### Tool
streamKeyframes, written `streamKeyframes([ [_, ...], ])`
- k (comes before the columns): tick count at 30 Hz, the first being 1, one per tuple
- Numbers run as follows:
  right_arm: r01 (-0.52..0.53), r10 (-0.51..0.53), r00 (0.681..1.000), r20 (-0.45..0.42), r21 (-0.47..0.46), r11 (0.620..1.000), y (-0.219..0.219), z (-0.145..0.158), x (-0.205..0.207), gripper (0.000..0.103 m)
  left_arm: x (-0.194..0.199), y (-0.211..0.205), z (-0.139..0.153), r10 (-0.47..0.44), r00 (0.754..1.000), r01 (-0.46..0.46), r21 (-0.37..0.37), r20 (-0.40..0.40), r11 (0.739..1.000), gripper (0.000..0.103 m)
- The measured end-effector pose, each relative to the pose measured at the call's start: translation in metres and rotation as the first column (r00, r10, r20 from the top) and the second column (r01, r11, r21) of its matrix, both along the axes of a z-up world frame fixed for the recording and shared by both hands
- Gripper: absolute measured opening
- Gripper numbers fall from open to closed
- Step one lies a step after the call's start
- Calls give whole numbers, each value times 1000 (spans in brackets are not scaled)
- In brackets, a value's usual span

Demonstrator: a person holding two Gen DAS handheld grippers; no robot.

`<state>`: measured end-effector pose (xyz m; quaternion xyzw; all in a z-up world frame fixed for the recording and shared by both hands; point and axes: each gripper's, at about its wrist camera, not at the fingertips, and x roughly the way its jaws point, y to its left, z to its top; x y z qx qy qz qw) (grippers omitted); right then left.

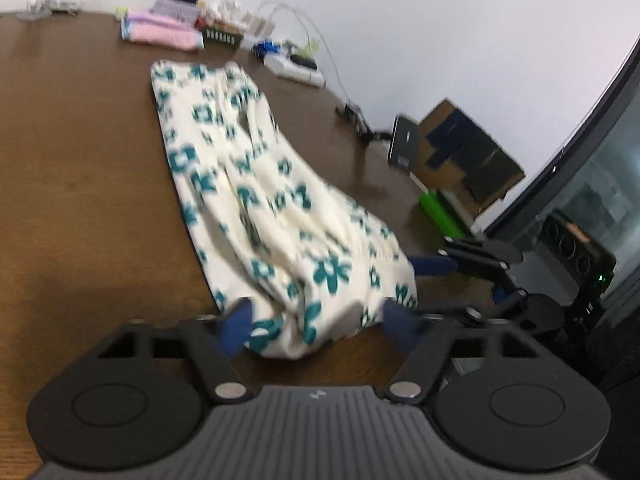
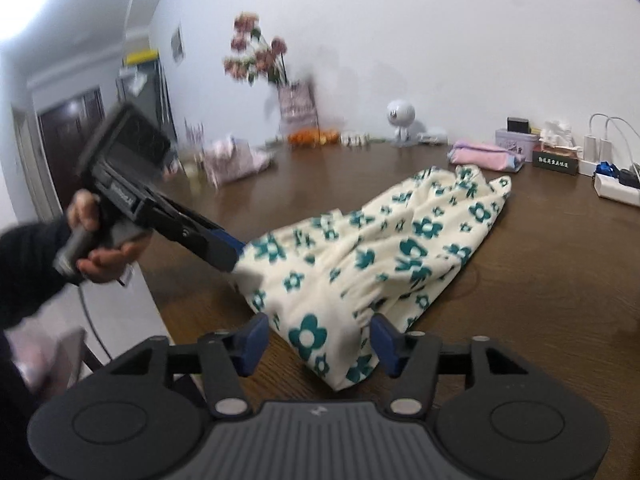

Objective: Fold clothes

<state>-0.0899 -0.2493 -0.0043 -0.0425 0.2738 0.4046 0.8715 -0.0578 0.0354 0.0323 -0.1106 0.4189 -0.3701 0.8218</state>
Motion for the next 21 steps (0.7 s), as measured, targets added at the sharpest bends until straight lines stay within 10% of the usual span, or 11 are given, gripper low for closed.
streamKeyframes([
  [1, 5, -5, 1000, -8, -17, 1000, 4, -4, 2, 29, -2, -1, -1, 1, 1000, -1, 7, 15, 1000, 28],
  [8, -77, 80, 994, -77, 34, 996, -5, -7, -18, 11, -43, 21, -13, -44, 998, 40, -75, -45, 996, 23],
  [11, -119, 124, 988, -93, 49, 992, -11, -5, -40, 15, -72, 23, -12, -37, 999, 39, -46, 36, 998, 37],
  [13, -114, 116, 990, -73, 41, 993, -12, -6, -52, 29, -90, 19, -7, -35, 990, 33, 13, 135, 999, 70],
  [15, -114, 115, 993, -37, 16, 993, -10, -10, -59, 38, -99, 12, -4, -73, 978, 64, 54, 195, 996, 73],
  [21, -93, 98, 992, 84, -56, 994, -1, -16, -69, 20, -103, 9, -12, -115, 962, 95, 90, 246, 991, 24],
])
